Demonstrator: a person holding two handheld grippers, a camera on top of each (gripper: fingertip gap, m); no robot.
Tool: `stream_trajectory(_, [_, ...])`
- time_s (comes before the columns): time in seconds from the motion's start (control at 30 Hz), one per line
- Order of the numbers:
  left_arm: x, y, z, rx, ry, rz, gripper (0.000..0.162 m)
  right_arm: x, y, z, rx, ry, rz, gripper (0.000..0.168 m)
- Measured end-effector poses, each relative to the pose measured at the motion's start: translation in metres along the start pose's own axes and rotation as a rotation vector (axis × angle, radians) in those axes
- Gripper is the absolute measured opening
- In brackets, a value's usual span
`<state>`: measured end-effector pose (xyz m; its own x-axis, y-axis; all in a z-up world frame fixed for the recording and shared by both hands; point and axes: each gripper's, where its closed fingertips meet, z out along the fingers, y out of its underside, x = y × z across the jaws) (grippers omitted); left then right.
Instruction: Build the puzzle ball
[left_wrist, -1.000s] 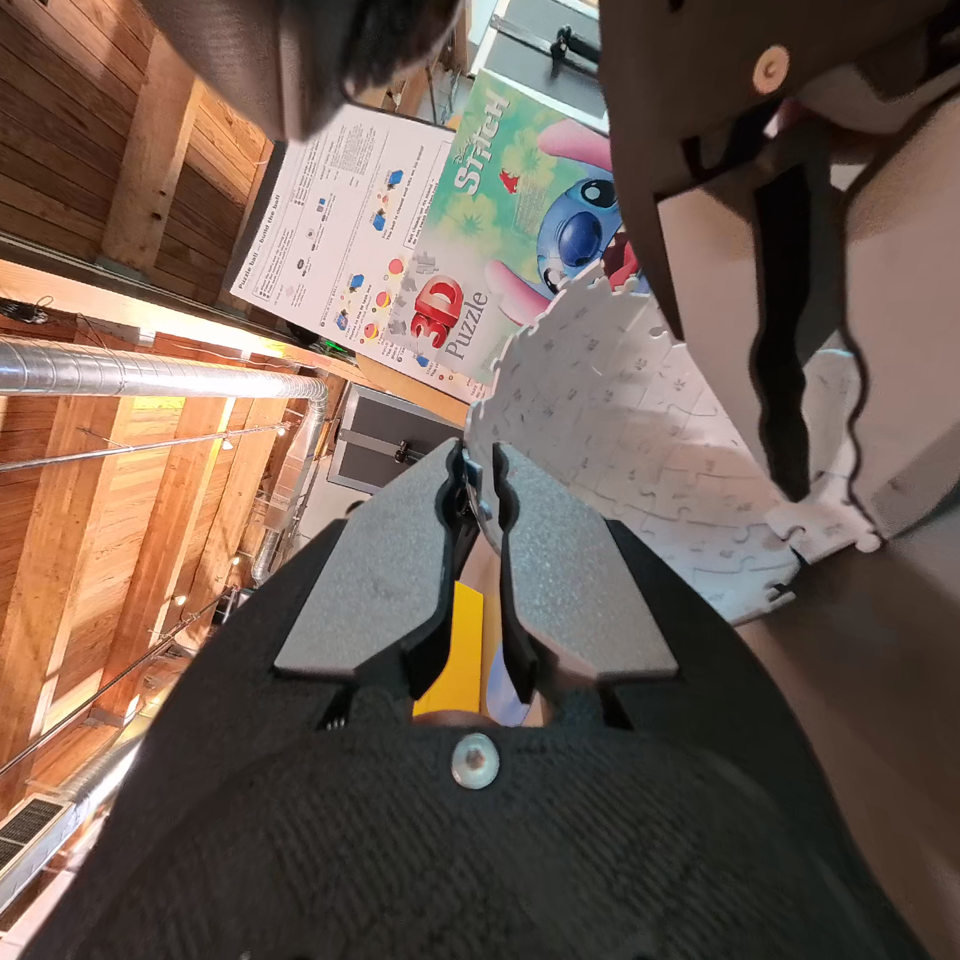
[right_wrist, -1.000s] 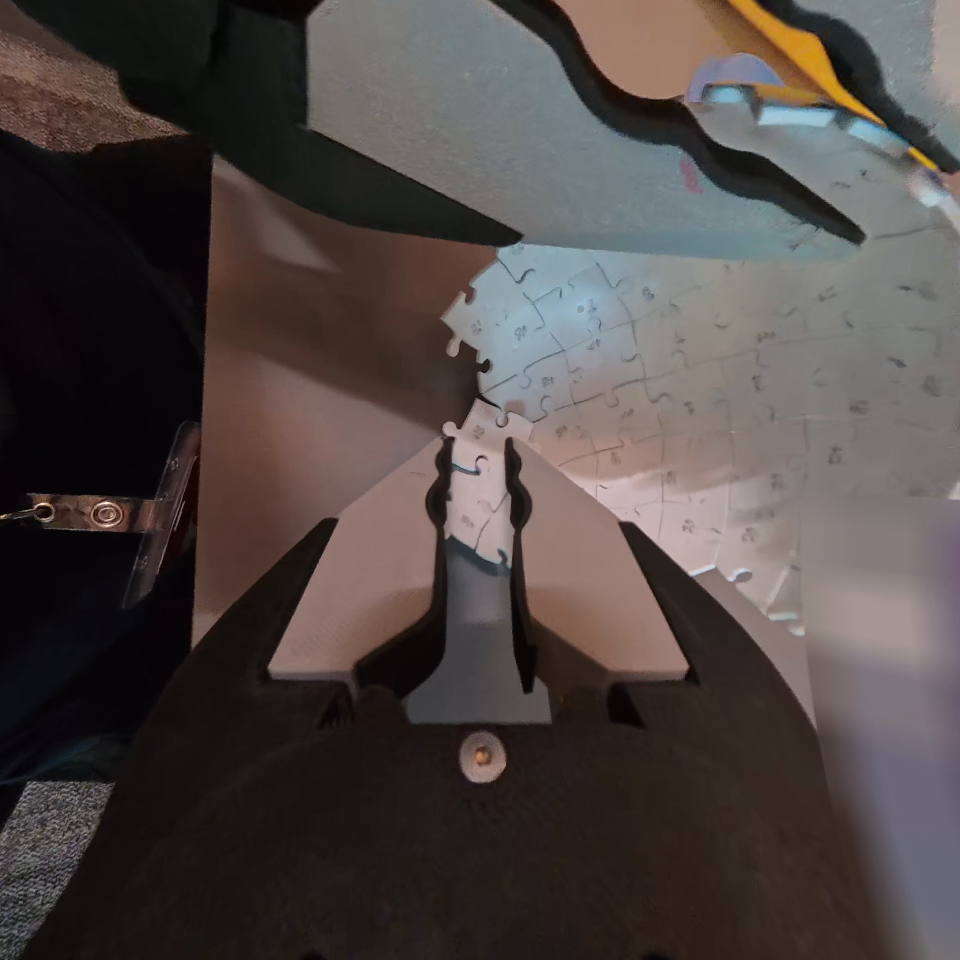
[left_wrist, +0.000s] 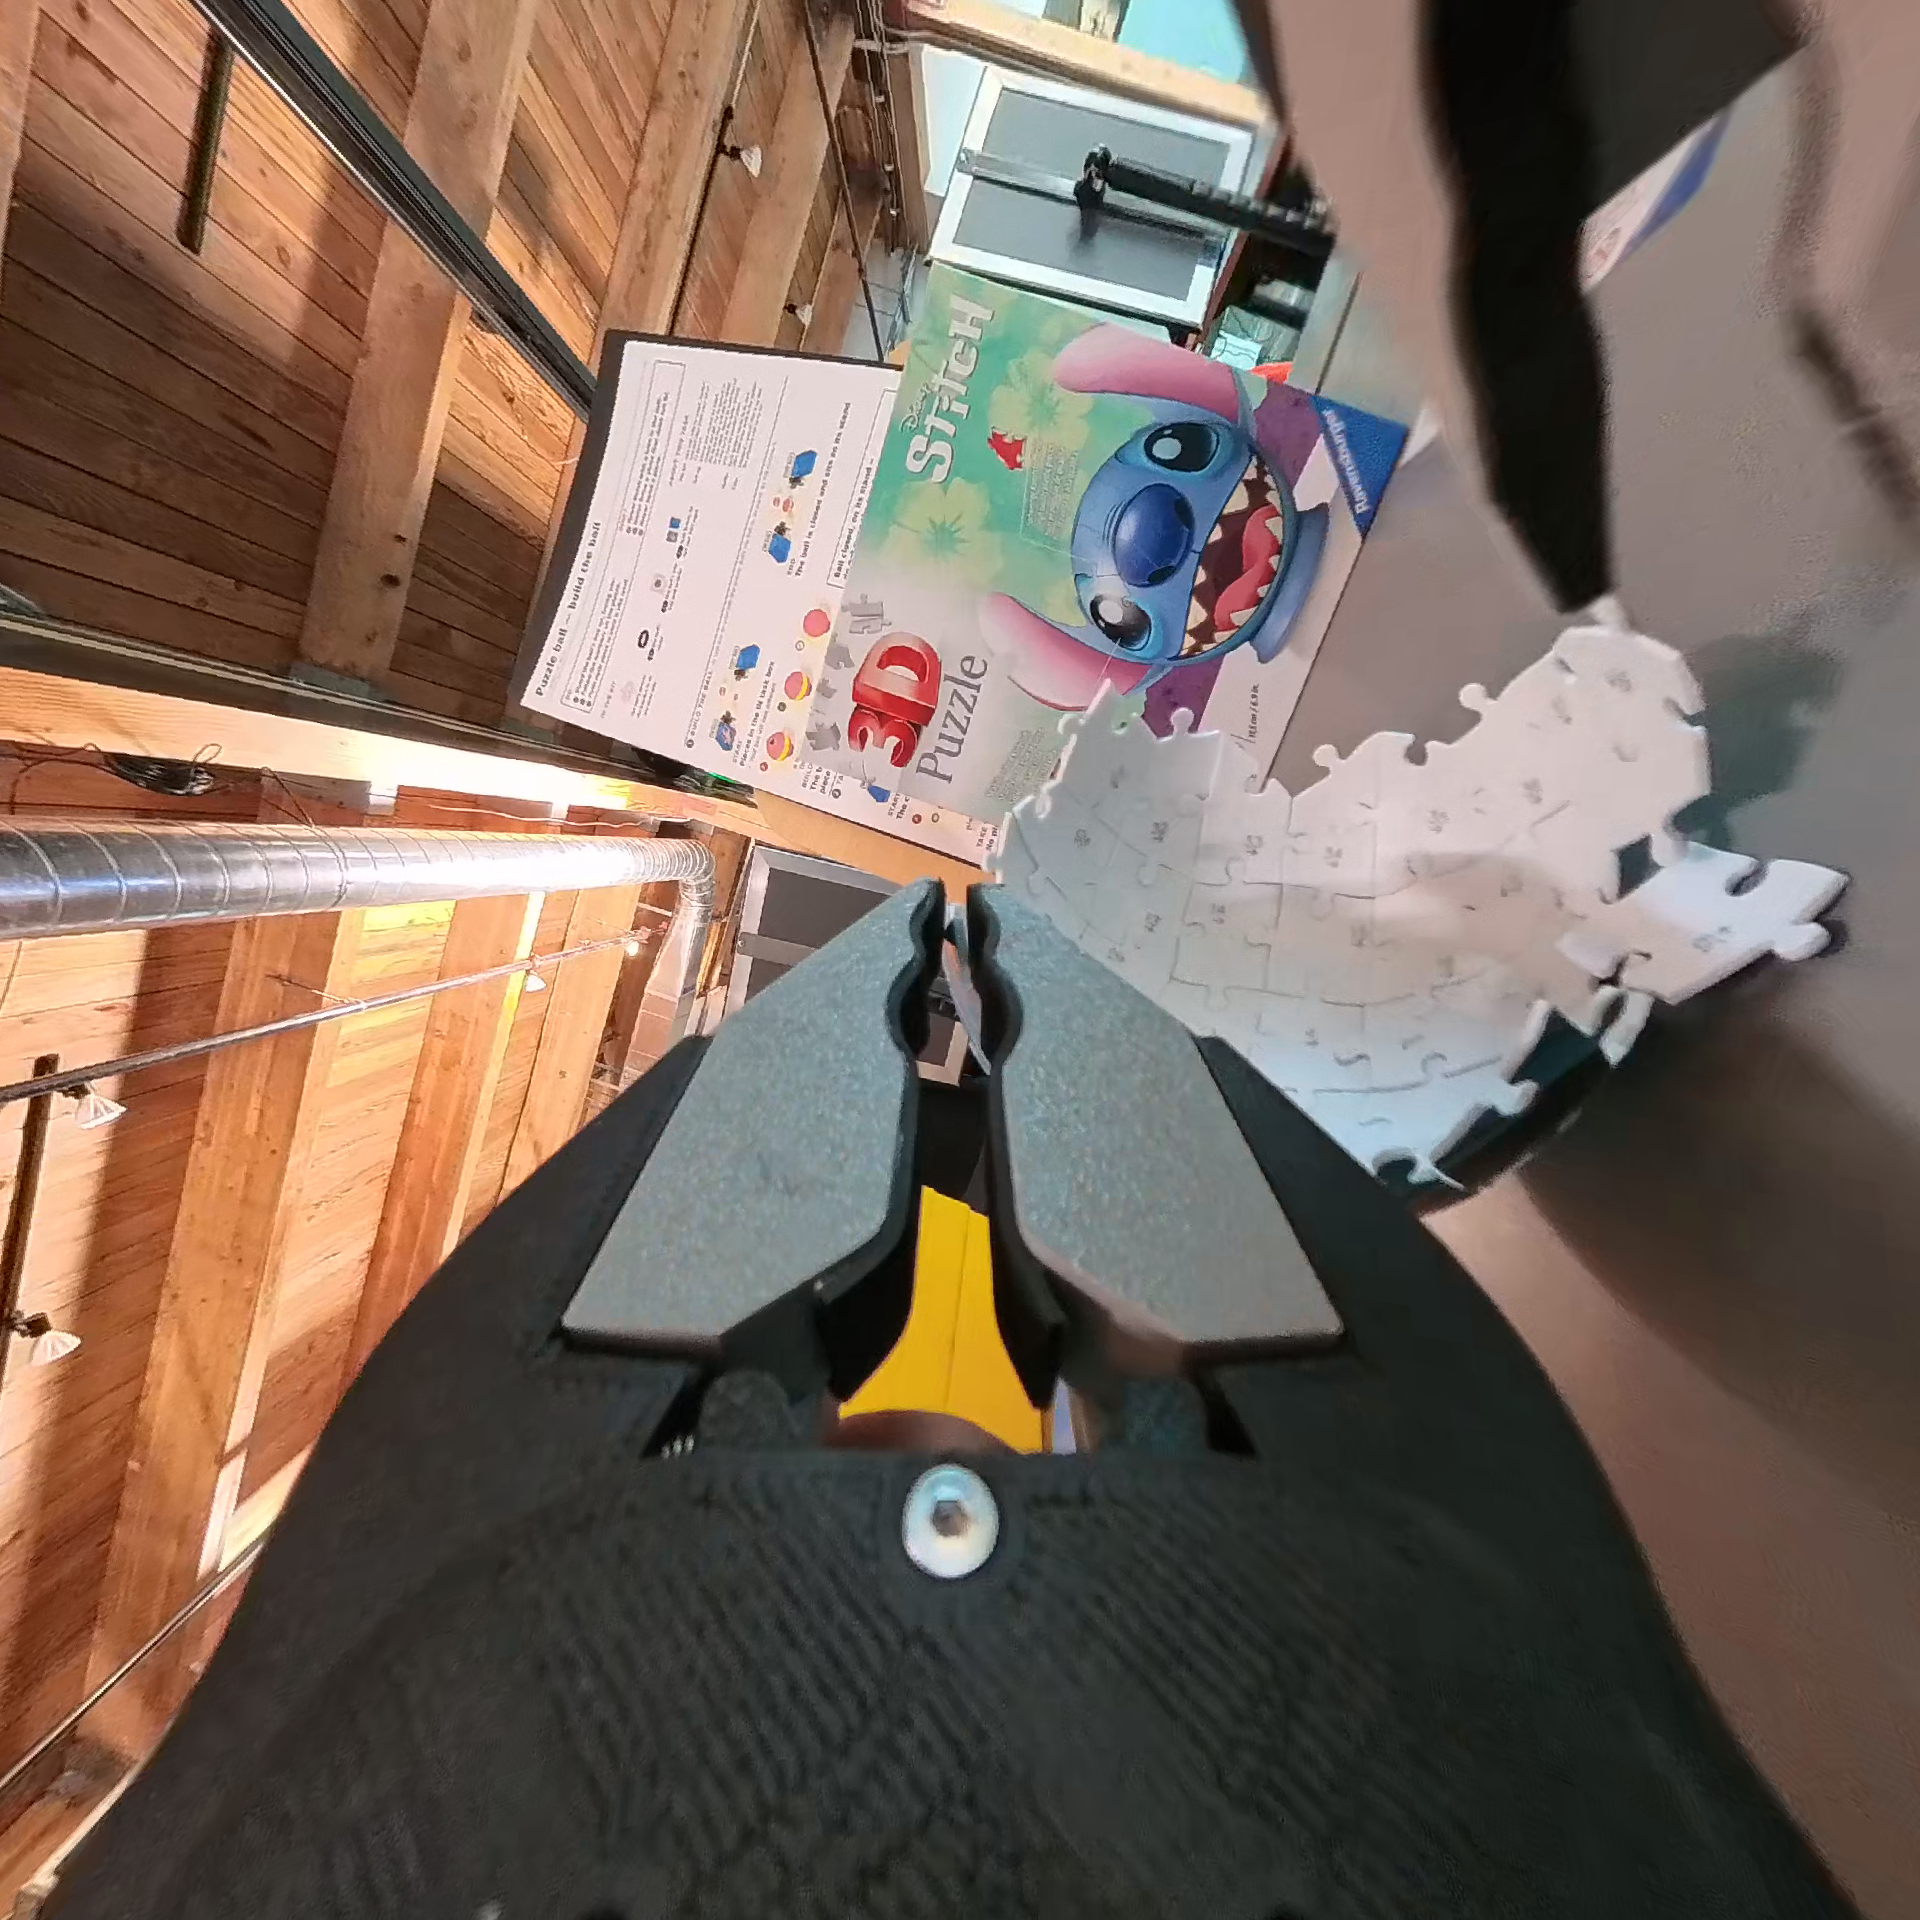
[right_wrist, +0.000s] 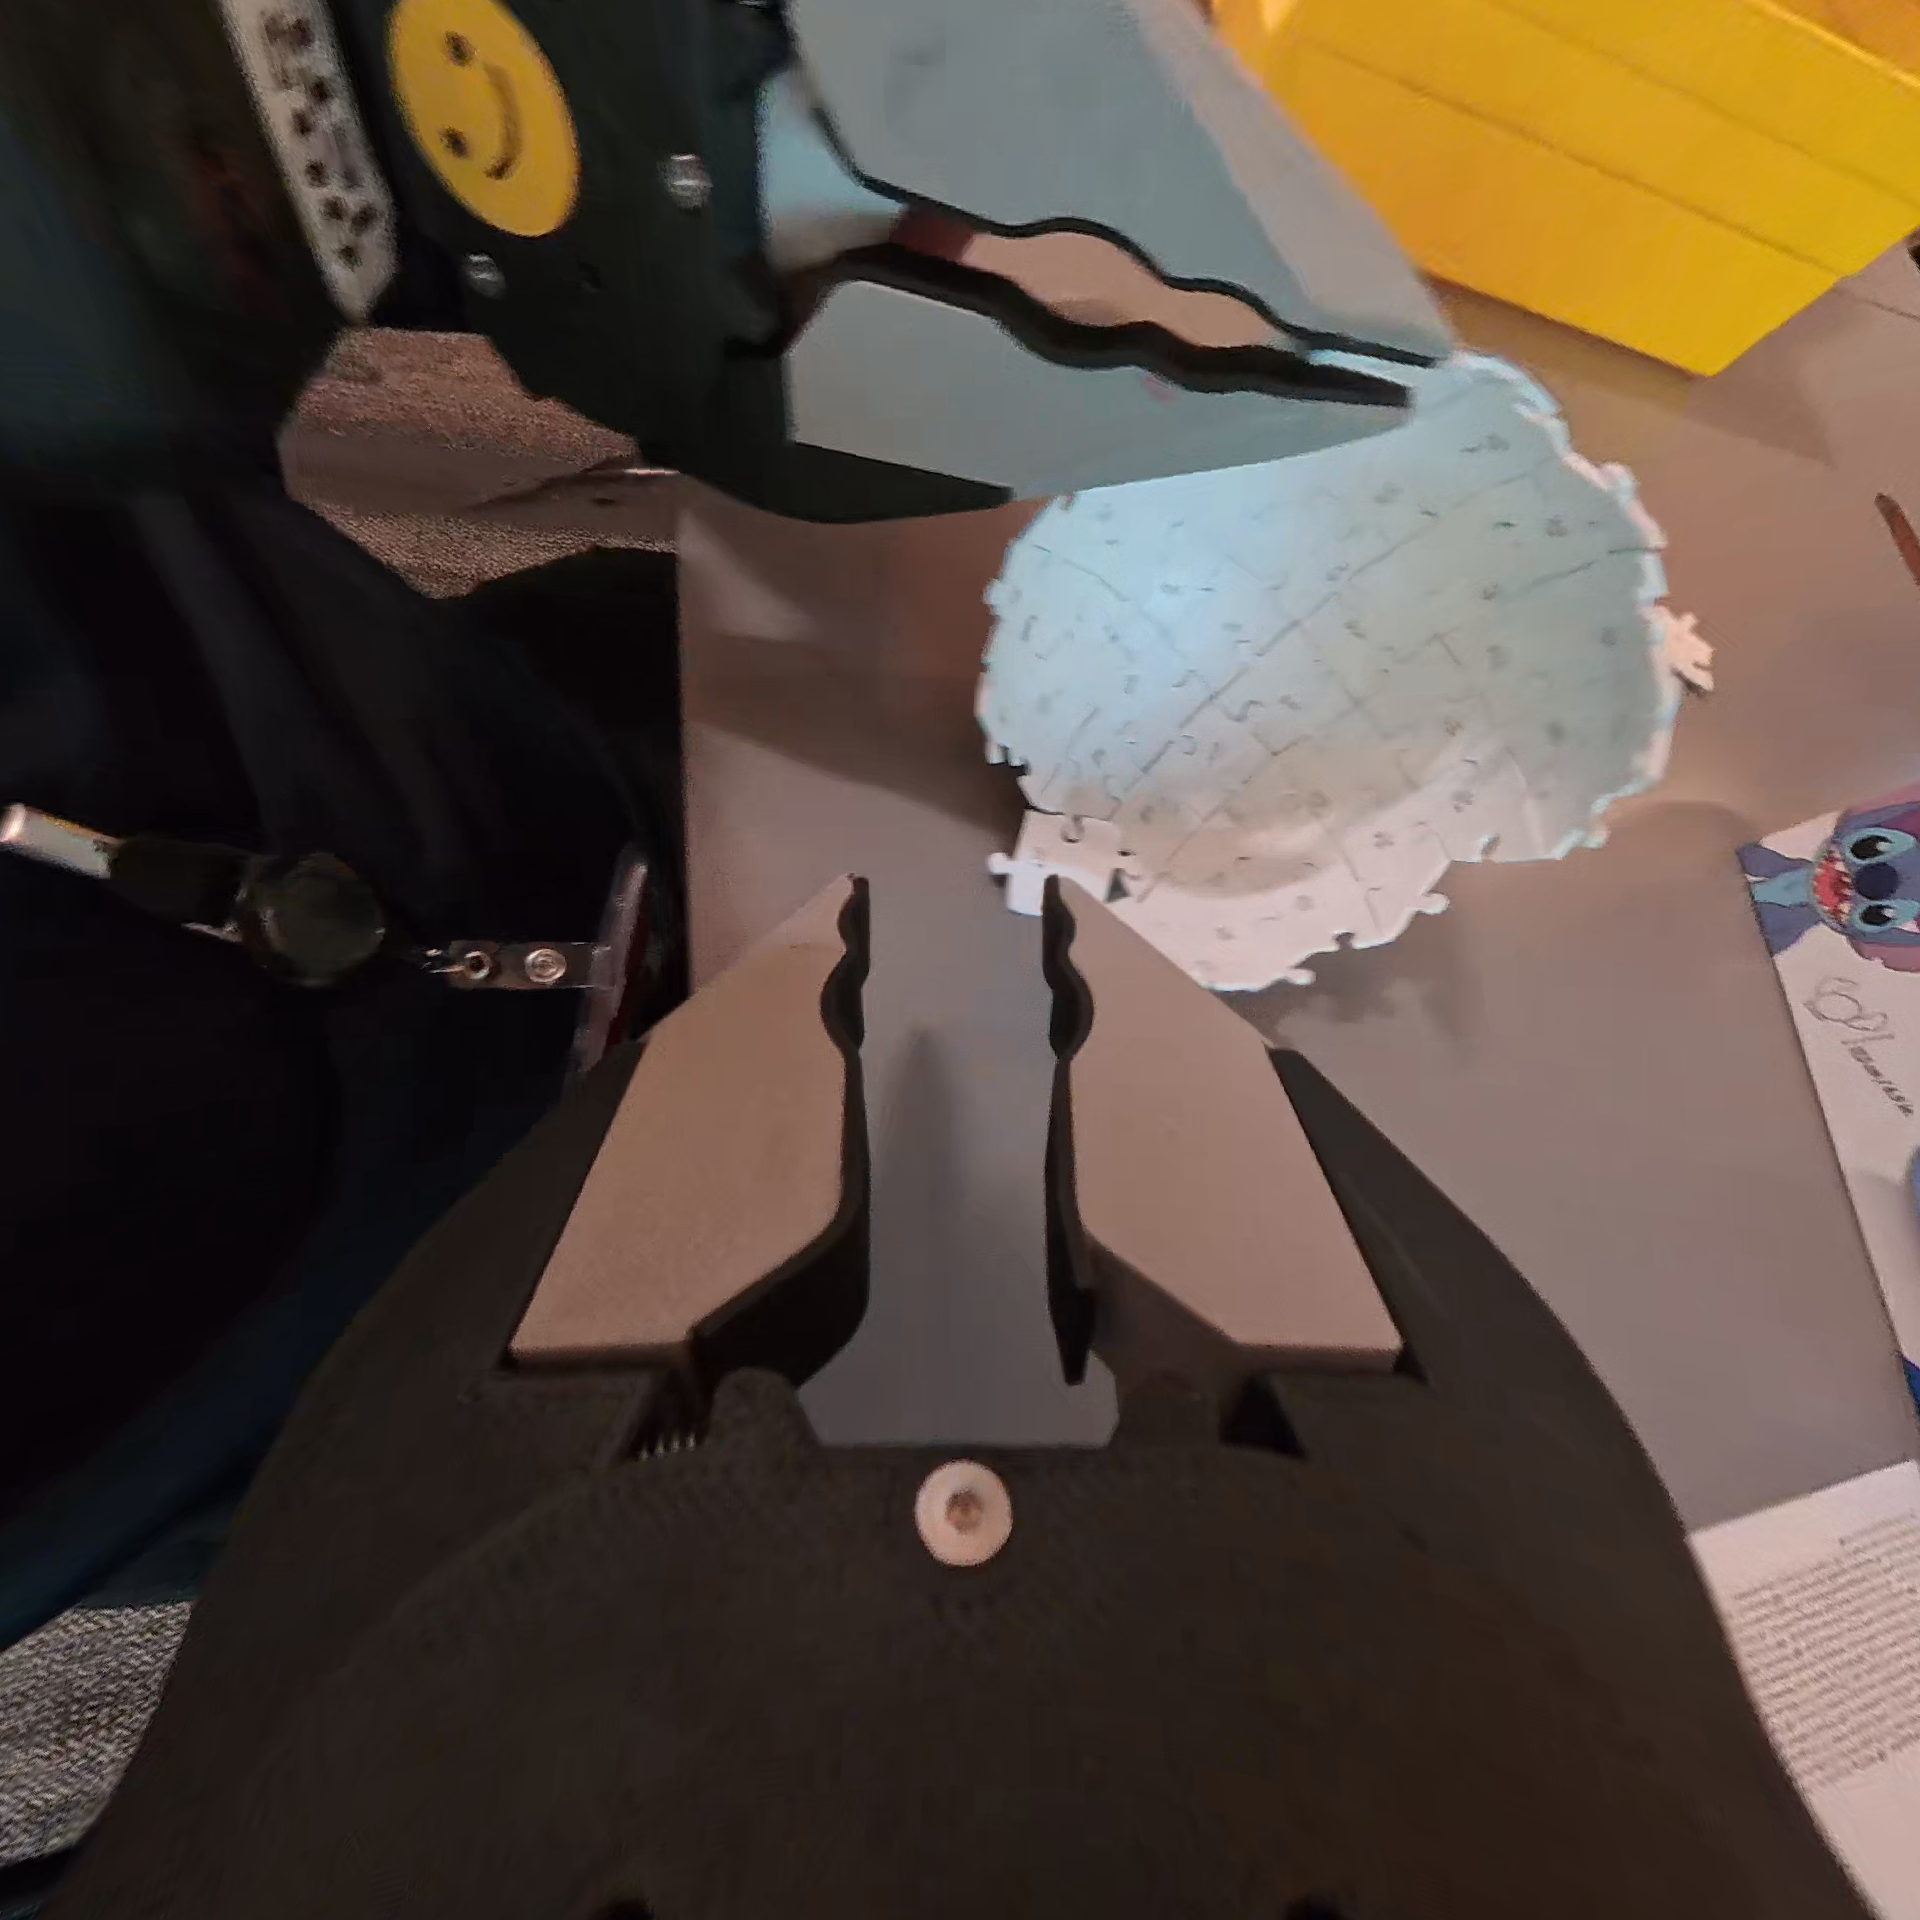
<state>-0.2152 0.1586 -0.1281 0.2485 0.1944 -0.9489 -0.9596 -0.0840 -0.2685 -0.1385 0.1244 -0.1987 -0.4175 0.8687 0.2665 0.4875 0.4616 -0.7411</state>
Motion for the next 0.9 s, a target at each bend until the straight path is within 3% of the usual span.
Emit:
stream_trajectory(0.17, [0.000, 0.001, 0.006, -0.016, 0.022, 0.001, 0.001, -0.015, 0.022, -0.001, -0.034, 0.050, -0.004, 0.030])
stream_trajectory(0.37, [-0.002, 0.008, 0.018, -0.067, 0.061, -0.007, 0.001, 0.009, 0.039, -0.011, 0.006, 0.192, 0.045, 0.030])
stream_trajectory(0.63, [-0.002, 0.022, 0.045, -0.062, 0.138, 0.003, 0.000, 0.037, 0.037, -0.016, -0.018, 0.307, -0.161, 0.032])
stream_trajectory(0.9, [0.003, 0.023, 0.065, 0.017, 0.215, -0.010, 0.000, 0.050, 0.009, -0.011, 0.018, 0.196, -0.404, 0.032])
